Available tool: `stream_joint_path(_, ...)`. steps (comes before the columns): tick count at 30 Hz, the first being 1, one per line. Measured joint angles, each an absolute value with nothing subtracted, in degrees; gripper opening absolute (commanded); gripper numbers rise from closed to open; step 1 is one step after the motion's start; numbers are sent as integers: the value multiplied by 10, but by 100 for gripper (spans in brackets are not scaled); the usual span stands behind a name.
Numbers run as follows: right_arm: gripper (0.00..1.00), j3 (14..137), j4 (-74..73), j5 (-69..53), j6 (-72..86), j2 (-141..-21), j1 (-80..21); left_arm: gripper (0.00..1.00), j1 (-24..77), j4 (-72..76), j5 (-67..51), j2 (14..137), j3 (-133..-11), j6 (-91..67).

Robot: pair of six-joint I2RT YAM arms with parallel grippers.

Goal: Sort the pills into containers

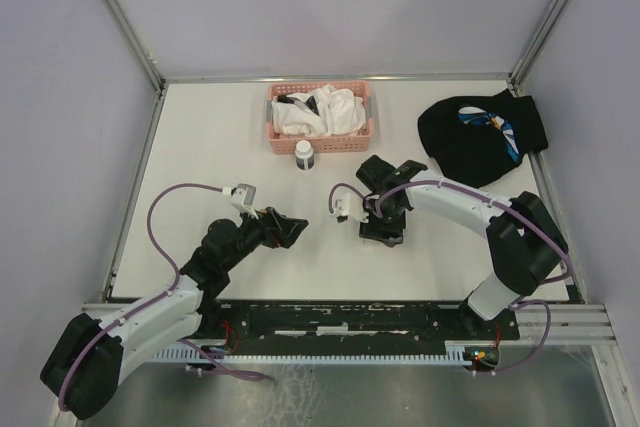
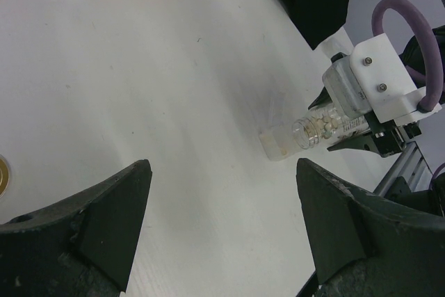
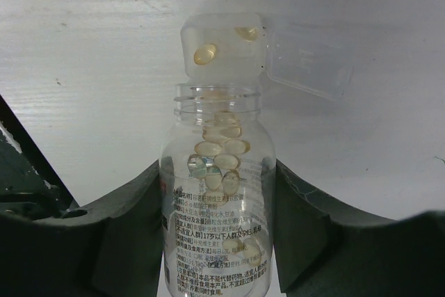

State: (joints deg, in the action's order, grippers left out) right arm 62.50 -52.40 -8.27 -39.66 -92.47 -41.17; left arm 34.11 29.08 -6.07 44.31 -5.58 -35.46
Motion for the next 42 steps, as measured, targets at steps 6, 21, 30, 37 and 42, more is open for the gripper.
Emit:
stream_joint_path(6,6,625,-524,-83,-397,-926,-412,91,341,291,-61,443,-56,-355)
stream_joint_path(21,6,625,-525,-169,-399,-888,-368,90,341,167,33,396,-72,-355)
stream_joint_path(30,6,622,-527,-322,-408,-763,-314,93,341,54,88,395,-119,-357)
stream_joint_path(37,8,591,-432,-464,-365,-653,-307,94,341,-14,121,461,-187,-356)
stream_joint_path(42,9,553,-212,-588,-211,-622,-307,93,341,-63,161,510,-226,-354)
